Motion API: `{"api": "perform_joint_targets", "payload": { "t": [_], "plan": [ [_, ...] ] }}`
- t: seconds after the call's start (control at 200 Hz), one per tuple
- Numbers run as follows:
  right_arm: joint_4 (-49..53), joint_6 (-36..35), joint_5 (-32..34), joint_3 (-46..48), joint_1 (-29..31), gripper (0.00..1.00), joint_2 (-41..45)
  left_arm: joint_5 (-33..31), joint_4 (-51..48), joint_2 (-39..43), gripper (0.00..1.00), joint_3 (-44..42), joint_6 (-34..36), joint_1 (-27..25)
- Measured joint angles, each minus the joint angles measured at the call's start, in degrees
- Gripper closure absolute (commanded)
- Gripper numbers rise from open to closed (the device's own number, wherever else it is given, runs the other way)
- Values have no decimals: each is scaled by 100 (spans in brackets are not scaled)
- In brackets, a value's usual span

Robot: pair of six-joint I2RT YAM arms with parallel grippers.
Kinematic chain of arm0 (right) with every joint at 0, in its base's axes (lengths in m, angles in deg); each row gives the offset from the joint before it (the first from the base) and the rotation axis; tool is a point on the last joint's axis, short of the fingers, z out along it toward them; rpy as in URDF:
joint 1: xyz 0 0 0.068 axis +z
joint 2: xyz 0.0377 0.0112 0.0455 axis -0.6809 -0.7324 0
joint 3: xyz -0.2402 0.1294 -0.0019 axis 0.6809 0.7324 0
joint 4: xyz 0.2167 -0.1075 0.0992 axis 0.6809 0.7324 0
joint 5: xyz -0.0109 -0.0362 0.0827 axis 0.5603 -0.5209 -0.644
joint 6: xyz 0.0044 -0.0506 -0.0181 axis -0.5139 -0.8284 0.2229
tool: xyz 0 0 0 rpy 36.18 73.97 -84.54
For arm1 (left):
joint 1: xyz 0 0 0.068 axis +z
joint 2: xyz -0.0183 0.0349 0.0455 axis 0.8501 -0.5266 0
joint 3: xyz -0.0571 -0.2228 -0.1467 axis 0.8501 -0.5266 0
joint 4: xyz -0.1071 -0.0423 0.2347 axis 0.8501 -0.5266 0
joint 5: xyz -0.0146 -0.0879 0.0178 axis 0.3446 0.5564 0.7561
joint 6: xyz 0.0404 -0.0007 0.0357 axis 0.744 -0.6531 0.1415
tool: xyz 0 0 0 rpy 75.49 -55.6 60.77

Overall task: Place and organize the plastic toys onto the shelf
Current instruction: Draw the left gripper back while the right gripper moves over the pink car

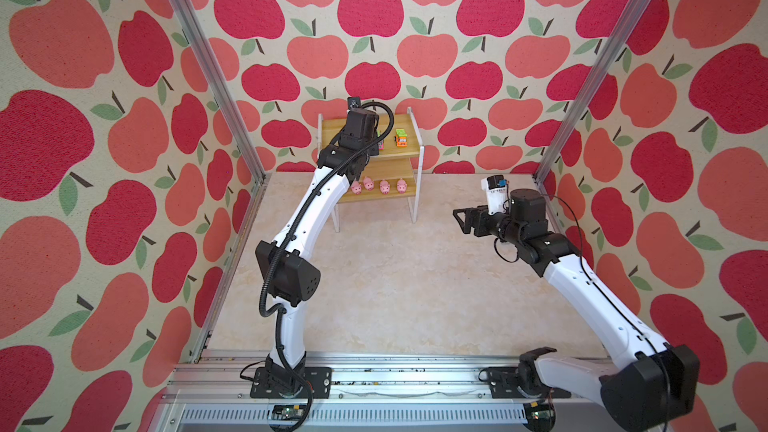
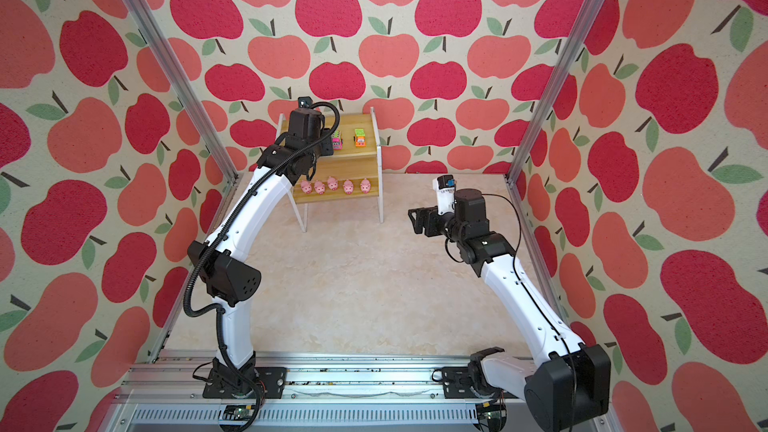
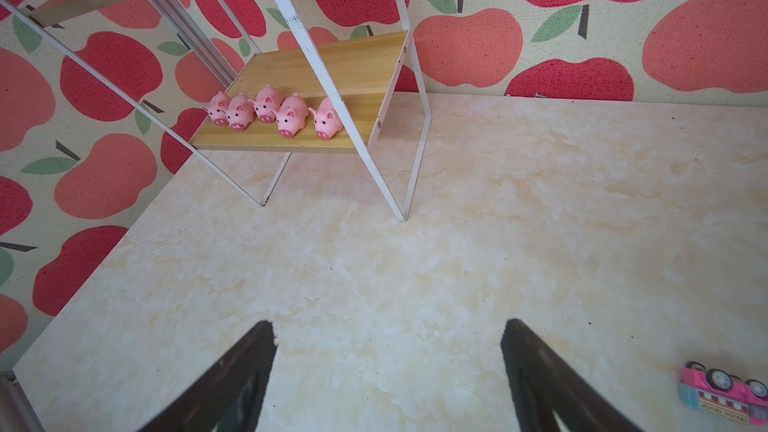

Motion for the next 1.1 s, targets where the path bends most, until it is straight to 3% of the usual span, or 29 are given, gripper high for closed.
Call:
{"api": "perform_joint_targets", "payload": {
  "t": [0.375,0.565,0.69,0.825,1.101],
  "plan": [
    [131,26,31,-162,0,9,-22,9,31,208,30,291,286,0],
    [363,17,332,-503,-140,2,-107,138,28,352,6,470,535,0],
    [616,-9,592,-815,-466,1,-264,354,20,638,1,352,664,-35],
    [911,-26,859,-1054,-946,1,-614,627,129,1408,1,-553,793,-229],
    [1563,160,1281,-1069,-1834,4,-1652,1624,1027,3458,1,-3729,907,-1012]
  ]
}}
